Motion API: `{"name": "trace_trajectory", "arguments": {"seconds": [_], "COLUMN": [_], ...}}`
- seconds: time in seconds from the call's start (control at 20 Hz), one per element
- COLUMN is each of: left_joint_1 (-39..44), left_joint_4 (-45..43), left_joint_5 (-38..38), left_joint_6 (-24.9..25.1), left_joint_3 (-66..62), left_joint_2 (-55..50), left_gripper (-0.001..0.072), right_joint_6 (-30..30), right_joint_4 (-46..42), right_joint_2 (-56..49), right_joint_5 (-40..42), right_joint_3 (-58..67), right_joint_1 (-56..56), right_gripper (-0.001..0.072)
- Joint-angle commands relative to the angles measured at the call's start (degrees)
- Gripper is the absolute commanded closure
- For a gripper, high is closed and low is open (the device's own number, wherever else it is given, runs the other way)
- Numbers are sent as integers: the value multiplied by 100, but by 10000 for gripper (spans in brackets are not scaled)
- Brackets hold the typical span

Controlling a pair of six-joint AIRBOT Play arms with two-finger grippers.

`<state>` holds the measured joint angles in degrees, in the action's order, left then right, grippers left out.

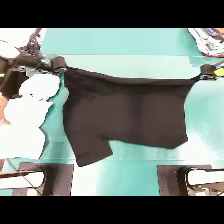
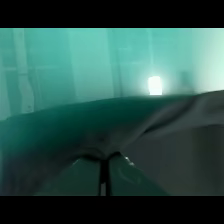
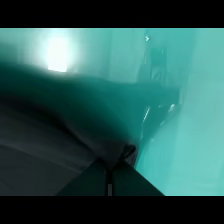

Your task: Fold the shirts.

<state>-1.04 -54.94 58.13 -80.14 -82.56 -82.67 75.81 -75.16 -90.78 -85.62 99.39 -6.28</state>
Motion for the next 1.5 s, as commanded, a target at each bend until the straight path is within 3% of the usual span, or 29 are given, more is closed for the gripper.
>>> {"name": "trace_trajectory", "arguments": {"seconds": [0.0, 0.15, 0.3, 0.45, 0.8, 0.85, 0.9, 0.95, 1.15, 1.45], "left_joint_1": [46, 26, -68, -90, -114, -151, -201, -280, -710, -483], "left_joint_4": [133, 103, -13, -949, -1217, -1217, -1220, -1220, -1241, -1174], "left_joint_5": [-901, -1010, -164, 675, 494, 538, 671, 914, 1762, 1615], "left_joint_6": [114, 127, 518, 520, 461, 317, 114, 37, 61, -90], "left_joint_3": [-474, -931, -1021, -697, 87, 63, 22, -52, 286, 3281], "left_joint_2": [-1147, -1344, -1346, -1346, -1344, -1344, -1344, -1342, -691, 1460], "left_gripper": [687, 687, 687, 688, 684, 520, 242, 221, 222, 222], "right_joint_6": [-22, -28, -44, -39, -20, -20, -17, 31, 118, 116], "right_joint_4": [11, 4, 2, -4, 11, 15, 37, 52, 57, 59], "right_joint_2": [-920, -1156, -1150, -1008, 142, 229, 295, 354, 1023, 2068], "right_joint_5": [553, 525, 238, 74, 1410, 1506, 1521, 1427, 916, 457], "right_joint_3": [505, 1029, 876, 157, -1950, -2114, -2208, -2218, -2225, -2225], "right_joint_1": [68, 136, 153, 216, 546, 597, 595, 592, 313, 28], "right_gripper": [698, 698, 698, 698, 695, 555, 246, 223, 268, 267]}}
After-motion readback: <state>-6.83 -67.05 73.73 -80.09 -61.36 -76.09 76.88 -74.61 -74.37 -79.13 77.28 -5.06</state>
